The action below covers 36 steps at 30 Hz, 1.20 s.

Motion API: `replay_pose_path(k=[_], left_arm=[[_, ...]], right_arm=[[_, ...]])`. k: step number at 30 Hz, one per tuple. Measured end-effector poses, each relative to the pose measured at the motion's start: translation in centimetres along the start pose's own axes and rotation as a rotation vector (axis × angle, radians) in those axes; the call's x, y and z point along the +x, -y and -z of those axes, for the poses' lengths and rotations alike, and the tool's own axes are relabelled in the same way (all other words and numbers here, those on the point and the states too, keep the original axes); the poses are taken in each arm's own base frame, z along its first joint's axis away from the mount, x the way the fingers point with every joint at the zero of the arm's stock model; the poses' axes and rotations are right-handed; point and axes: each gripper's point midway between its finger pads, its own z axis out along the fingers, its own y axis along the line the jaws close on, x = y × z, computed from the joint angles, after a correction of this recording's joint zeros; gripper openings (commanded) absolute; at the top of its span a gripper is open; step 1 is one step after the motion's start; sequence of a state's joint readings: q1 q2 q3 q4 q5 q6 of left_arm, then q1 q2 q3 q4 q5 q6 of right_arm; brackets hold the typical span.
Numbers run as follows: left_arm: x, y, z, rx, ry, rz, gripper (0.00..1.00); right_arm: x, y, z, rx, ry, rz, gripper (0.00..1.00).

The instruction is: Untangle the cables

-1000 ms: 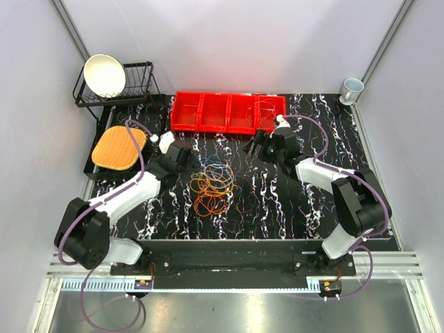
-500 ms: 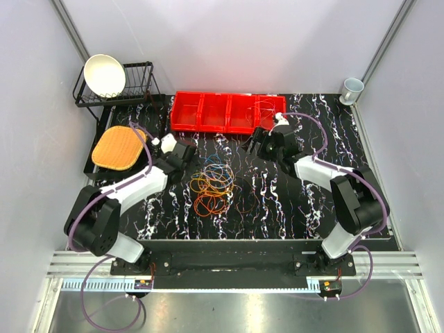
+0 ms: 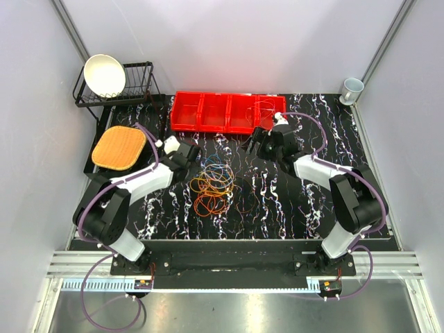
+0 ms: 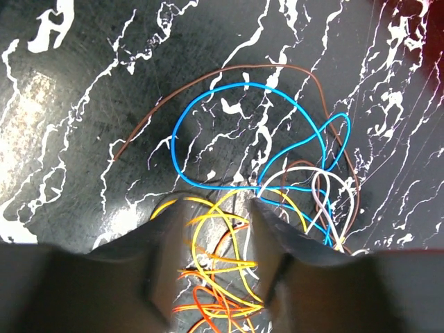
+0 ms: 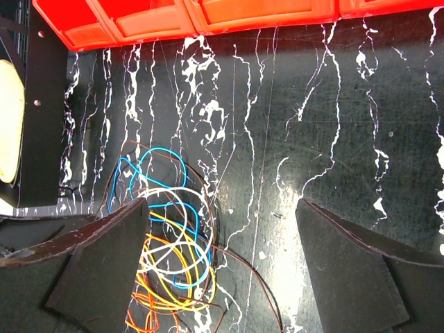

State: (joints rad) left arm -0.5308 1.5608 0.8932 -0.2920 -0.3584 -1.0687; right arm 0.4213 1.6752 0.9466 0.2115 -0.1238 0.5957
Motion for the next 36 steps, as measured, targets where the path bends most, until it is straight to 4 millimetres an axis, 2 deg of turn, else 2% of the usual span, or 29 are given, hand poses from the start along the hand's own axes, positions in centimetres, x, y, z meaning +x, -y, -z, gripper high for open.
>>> replay_pose_path(k=[4, 6, 8, 11, 12, 15, 21, 29, 33, 35, 36], left_arm=[[-0.1, 0.4, 0.1, 0.008, 0.000, 0.008, 0.29], [-0.2, 0.5, 0.1, 0.012, 0.002, 0.009, 0.21], [-0.2, 0.6, 0.2, 0.014, 0.002, 0.011, 0.21], [-0.2, 0.9, 0.2, 0.019, 0.001, 0.010, 0.42], [-0.2, 0.9, 0.3, 0.020, -0.001, 0.008, 0.53], [-0.1, 1.0, 0.4, 0.021, -0.005, 0.002, 0.64], [0.2, 0.3, 0.6, -0.012, -0.020, -0.017, 0.71], [0.2, -0.2, 1.1, -0.043, -0.036, -0.045, 0.86], [0.4, 0.0, 1.3, -0.041, -0.041, -0.050, 0.86], [0.5, 0.3, 1.3, -0.035, -0.043, -0.055, 0.83], [0.6, 0.5, 1.3, -0.033, -0.044, -0.058, 0.78]], right_arm=[[0.0, 0.0, -0.2, 0.001, -0.002, 0.000, 0.92], [0.0, 0.0, -0.2, 0.003, -0.004, -0.001, 0.92], [0.0, 0.0, -0.2, 0.004, -0.006, 0.000, 0.92], [0.1, 0.1, -0.2, 0.005, -0.008, -0.001, 0.92], [0.1, 0.1, -0.2, 0.006, -0.009, -0.001, 0.92], [0.1, 0.1, -0.2, 0.008, -0.012, -0.002, 0.92], [0.2, 0.1, -0.2, 0.008, -0.013, -0.002, 0.92], [0.2, 0.1, -0.2, 0.008, -0.015, -0.002, 0.93], [0.3, 0.1, -0.2, 0.009, -0.019, -0.002, 0.92], [0.3, 0.1, -0.2, 0.005, -0.022, -0.002, 0.92], [0.4, 0.0, -0.2, 0.003, -0.024, -0.002, 0.93]])
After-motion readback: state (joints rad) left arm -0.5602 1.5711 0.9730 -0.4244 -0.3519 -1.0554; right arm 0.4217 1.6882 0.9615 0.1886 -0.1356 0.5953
